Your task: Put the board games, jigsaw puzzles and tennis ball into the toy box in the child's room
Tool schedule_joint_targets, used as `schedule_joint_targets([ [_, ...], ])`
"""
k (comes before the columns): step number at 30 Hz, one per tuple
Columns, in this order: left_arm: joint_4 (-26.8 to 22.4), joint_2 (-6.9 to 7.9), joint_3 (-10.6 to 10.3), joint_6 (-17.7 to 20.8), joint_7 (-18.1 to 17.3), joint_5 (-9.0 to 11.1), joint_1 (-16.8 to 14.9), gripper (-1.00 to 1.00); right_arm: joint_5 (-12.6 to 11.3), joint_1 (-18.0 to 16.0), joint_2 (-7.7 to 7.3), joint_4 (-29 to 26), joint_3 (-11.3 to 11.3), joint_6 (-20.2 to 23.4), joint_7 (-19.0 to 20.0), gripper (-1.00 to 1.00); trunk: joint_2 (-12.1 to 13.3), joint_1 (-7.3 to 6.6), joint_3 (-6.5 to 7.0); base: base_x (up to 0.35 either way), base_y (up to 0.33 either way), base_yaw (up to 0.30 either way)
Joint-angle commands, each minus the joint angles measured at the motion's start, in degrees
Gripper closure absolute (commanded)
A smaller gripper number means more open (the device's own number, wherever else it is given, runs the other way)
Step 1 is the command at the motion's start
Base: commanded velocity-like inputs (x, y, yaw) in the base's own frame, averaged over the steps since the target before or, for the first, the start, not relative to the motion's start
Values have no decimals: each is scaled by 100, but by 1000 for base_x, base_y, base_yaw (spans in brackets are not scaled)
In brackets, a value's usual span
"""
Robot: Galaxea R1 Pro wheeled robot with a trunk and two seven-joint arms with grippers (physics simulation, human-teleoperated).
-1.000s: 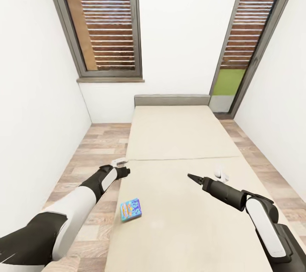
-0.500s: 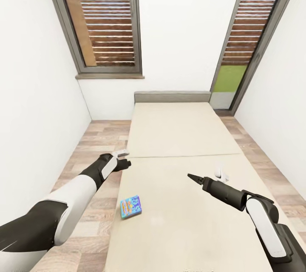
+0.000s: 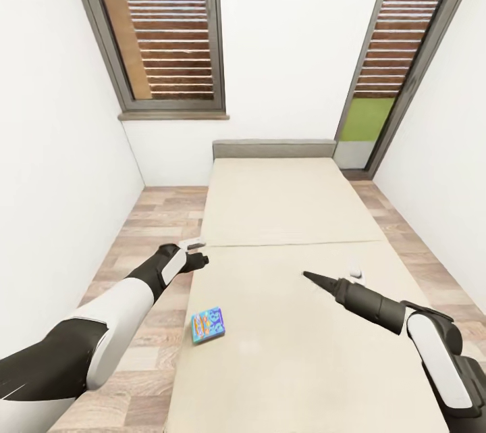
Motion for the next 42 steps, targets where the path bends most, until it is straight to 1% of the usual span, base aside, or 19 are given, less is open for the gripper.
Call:
schedule_joint_targets([
  [1,-10,3,-41,18,45,61,-3,-100,22,-5,-5,-2,-33,50,166,-100,-11,3,-20,0,0,0],
  [2,-10,-1,-45,3,45,61,-3,-100,37,-5,-13,-3,-71,77,364,-100,-11,3,-30,0,0,0],
  [4,-5,-3,-53,-16,45,61,-3,-100,54,-5,-19,0,-104,100,535,-100,-11,3,-49,0,0,0],
  [9,-1,-6,-69,-39,45,55,-3,-100,67,-5,-25,3,-131,120,681,-100,-11,3,-96,0,0,0],
  [42,8,1,-88,-59,38,52,-3,-100,69,-5,-26,38,-139,125,724,-100,-11,3,-408,0,0,0],
])
